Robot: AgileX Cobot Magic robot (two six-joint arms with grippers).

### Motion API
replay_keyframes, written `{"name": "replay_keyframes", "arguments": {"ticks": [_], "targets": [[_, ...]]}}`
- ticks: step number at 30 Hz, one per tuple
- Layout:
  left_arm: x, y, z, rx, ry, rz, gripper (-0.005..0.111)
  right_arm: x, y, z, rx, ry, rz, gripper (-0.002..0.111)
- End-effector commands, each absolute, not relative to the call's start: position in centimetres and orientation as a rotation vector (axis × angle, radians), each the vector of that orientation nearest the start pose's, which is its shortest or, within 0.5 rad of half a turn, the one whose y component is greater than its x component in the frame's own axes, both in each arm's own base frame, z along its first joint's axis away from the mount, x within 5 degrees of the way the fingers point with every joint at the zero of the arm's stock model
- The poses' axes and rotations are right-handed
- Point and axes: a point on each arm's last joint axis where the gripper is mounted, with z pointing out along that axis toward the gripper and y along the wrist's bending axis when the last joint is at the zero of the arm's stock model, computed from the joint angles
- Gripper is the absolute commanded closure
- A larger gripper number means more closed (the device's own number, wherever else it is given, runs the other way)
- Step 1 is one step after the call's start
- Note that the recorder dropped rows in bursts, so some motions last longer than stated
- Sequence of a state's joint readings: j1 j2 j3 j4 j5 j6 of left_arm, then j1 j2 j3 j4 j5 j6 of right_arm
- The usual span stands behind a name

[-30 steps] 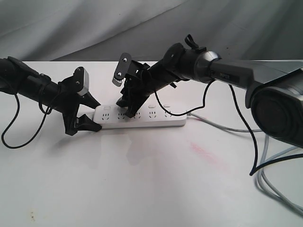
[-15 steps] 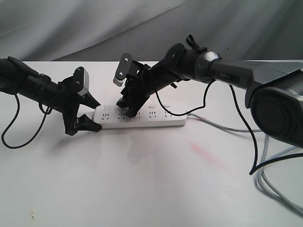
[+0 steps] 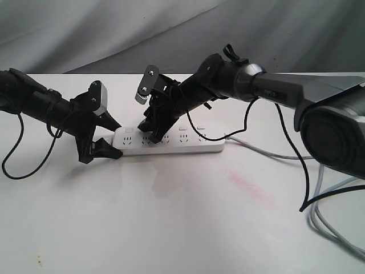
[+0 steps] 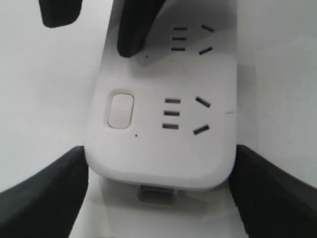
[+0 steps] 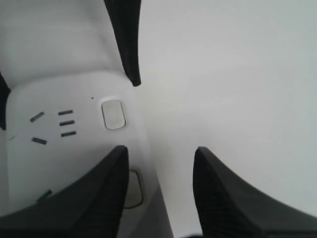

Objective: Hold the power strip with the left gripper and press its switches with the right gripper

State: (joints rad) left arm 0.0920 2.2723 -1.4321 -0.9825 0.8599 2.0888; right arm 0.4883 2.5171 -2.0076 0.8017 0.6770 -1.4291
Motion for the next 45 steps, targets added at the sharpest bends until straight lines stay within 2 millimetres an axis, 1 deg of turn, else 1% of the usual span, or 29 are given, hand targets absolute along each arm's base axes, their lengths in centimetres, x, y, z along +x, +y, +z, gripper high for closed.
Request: {"name": "replay_keyframes", "arguments": {"ticks": [1, 5, 6, 8, 11, 13, 18, 24, 26, 33, 37, 39, 45], "targets": [[43.1, -1.8, 9.1, 1.506, 1.962, -0.47, 0.04, 45.4, 28.6, 12.3, -1.576, 1.824, 0.426, 0.068], [43.1, -1.8, 9.1, 1.506, 1.962, -0.47, 0.04, 45.4, 28.6, 15.0, -1.555, 1.78, 0.405, 0.068], [43.1, -1.8, 9.1, 1.506, 1.962, -0.47, 0.04, 45.3, 28.5, 16.2, -1.551, 1.762, 0.396, 0.068], [43.1, -1.8, 9.1, 1.506, 1.962, -0.47, 0.04, 45.0, 28.3, 17.6, -1.569, 1.745, 0.391, 0.068], [43.1, -1.8, 9.1, 1.506, 1.962, -0.47, 0.04, 44.9, 27.3, 18.2, -1.615, 1.769, 0.398, 0.068], [43.1, -1.8, 9.1, 1.506, 1.962, -0.47, 0.04, 45.0, 26.4, 18.1, -1.618, 1.81, 0.437, 0.068], [43.1, -1.8, 9.1, 1.506, 1.962, -0.47, 0.04, 45.3, 25.3, 17.6, -1.667, 1.839, 0.405, 0.068], [43.1, -1.8, 9.1, 1.506, 1.962, -0.47, 0.04, 45.7, 25.3, 15.3, -1.672, 1.872, 0.405, 0.068], [43.1, -1.8, 9.1, 1.506, 1.962, -0.47, 0.04, 45.8, 25.3, 14.9, -1.667, 1.879, 0.404, 0.068], [43.1, -1.8, 9.1, 1.506, 1.962, -0.47, 0.04, 46.2, 25.3, 15.0, -1.631, 1.866, 0.36, 0.068], [43.1, -1.8, 9.1, 1.506, 1.962, -0.47, 0.04, 46.3, 25.3, 14.2, -1.629, 1.877, 0.362, 0.068], [43.1, -1.8, 9.1, 1.506, 1.962, -0.47, 0.04, 46.4, 25.3, 13.3, -1.628, 1.892, 0.37, 0.068], [43.1, -1.8, 9.1, 1.506, 1.962, -0.47, 0.04, 46.5, 25.3, 13.0, -1.613, 1.895, 0.362, 0.068]]}}
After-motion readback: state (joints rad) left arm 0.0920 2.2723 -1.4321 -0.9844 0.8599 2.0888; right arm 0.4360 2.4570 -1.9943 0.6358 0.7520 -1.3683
